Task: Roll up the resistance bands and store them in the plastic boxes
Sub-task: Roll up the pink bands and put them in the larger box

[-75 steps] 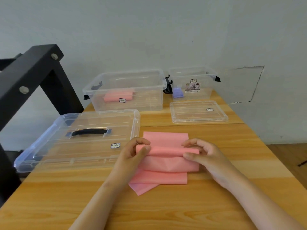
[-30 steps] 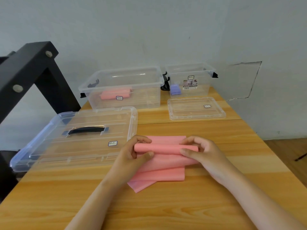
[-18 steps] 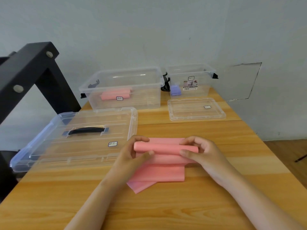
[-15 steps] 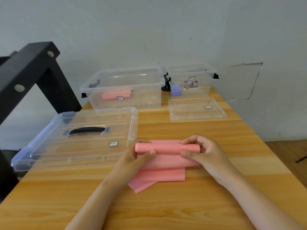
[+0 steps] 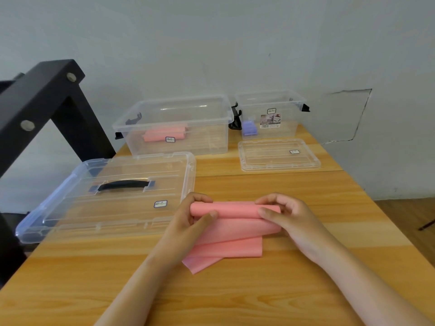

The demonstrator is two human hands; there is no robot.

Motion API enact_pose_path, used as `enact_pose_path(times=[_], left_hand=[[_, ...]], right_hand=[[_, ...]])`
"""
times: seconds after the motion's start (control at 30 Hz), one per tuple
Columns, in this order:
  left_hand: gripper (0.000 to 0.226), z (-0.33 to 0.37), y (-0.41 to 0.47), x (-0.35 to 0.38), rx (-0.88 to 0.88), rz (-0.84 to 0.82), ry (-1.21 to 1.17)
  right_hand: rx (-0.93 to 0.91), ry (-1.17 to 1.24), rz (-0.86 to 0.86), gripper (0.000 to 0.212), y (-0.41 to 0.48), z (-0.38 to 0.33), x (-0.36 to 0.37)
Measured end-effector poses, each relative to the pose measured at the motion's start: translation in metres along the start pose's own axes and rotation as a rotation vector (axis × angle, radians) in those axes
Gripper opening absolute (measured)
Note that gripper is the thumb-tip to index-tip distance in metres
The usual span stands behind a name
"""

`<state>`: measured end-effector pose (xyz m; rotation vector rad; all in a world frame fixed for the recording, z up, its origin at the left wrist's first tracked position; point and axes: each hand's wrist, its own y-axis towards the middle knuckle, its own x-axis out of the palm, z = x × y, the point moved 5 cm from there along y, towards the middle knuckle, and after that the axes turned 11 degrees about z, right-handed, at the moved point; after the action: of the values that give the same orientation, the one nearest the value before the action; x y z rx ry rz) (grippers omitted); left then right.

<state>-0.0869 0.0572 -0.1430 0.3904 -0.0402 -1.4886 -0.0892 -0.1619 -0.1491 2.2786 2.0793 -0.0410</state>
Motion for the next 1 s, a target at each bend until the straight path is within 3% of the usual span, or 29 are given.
enact_pose_path(times=[0.63,0.77,0.87,1.0], left_hand=[[0.008,-0.0028,0.0000,0.0032,0.013,-0.016,0.114],[0.020,-0.0025,0.0032,0.0015,-0.001,-0.007,0.066],[0.008,-0.0020,0.0058,-0.0021,-0.027,0.025,0.022],[0.021,-0.0033,0.0064,-0.0047,-0.099,0.032,-0.129]], right_hand=[[0.006,0.009,0.029,0.010,0.0029,0.0034,0.0016],[-0.041,0.049,0.054,0.015,0.0032,-0.0019,-0.0019],[-0.068,0.049,0.026,0.021,0.0026,-0.0046,-0.0012],[0.070,0.136,-0.058,0.030,0.0040,0.0033,0.0009]])
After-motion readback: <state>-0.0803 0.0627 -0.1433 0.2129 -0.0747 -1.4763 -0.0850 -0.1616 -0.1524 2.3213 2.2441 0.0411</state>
